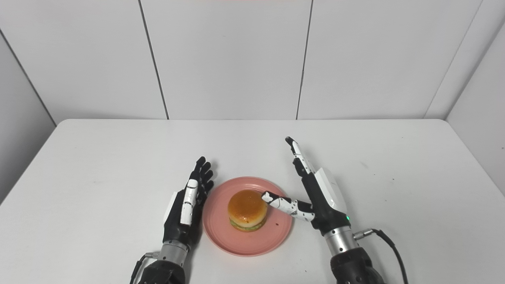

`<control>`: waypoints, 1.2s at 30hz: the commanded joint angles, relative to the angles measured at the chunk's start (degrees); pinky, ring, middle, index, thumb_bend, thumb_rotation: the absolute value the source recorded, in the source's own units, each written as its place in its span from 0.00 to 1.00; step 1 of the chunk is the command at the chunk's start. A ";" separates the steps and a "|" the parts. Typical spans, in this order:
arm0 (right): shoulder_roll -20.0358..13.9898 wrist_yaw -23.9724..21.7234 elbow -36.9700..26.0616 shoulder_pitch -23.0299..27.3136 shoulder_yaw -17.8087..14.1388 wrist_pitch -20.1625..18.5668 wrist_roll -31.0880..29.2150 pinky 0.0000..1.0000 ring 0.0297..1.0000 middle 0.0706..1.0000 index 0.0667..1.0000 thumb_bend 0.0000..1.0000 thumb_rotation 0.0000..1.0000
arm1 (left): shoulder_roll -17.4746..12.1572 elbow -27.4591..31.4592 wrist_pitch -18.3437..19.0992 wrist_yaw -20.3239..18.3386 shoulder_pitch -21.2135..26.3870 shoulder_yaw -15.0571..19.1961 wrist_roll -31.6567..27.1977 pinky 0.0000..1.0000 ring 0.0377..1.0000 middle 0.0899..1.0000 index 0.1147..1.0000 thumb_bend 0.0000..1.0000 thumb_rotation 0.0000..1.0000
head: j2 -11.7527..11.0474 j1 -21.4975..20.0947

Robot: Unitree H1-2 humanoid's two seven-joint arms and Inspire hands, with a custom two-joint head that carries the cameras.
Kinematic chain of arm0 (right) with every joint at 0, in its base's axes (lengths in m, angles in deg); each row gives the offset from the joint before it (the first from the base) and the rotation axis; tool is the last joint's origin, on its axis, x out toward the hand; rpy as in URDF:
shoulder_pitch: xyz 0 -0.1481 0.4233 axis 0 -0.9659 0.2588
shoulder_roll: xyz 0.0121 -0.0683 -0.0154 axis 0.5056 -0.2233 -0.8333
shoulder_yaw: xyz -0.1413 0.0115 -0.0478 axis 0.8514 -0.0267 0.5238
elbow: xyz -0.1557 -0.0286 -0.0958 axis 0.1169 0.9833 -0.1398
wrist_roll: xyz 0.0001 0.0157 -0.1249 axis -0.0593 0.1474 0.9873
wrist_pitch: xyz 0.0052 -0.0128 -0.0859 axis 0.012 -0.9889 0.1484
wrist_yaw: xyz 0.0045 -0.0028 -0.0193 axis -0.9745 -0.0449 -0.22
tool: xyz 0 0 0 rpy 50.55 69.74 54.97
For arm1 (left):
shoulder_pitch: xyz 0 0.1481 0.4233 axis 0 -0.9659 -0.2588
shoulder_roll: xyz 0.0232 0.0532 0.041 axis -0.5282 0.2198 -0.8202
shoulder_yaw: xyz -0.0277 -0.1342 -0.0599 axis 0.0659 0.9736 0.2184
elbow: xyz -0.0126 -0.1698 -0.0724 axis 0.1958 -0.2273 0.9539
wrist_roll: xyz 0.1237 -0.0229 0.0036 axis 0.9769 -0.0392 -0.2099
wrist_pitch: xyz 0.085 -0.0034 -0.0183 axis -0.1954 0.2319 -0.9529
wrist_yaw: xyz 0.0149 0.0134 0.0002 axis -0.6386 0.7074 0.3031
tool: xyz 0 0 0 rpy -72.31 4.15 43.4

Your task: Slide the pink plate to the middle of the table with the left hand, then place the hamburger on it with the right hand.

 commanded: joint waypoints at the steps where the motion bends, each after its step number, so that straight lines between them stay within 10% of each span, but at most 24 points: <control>1: 0.70 1.13 -1.67 0.39 -0.75 0.75 -1.79 0.95 1.00 1.00 1.00 0.57 0.86 | -1.19 -2.75 -1.10 -0.07 -2.91 0.43 0.54 1.00 0.99 0.99 0.97 0.53 1.00 | 0.09 0.04; 36: 8.91 0.77 11.61 -1.05 -4.43 5.97 -22.06 1.00 1.00 1.00 1.00 0.52 1.00 | -3.93 -1.93 -2.11 -0.15 -2.93 -0.17 2.01 1.00 1.00 1.00 1.00 0.55 1.00 | 0.70 0.33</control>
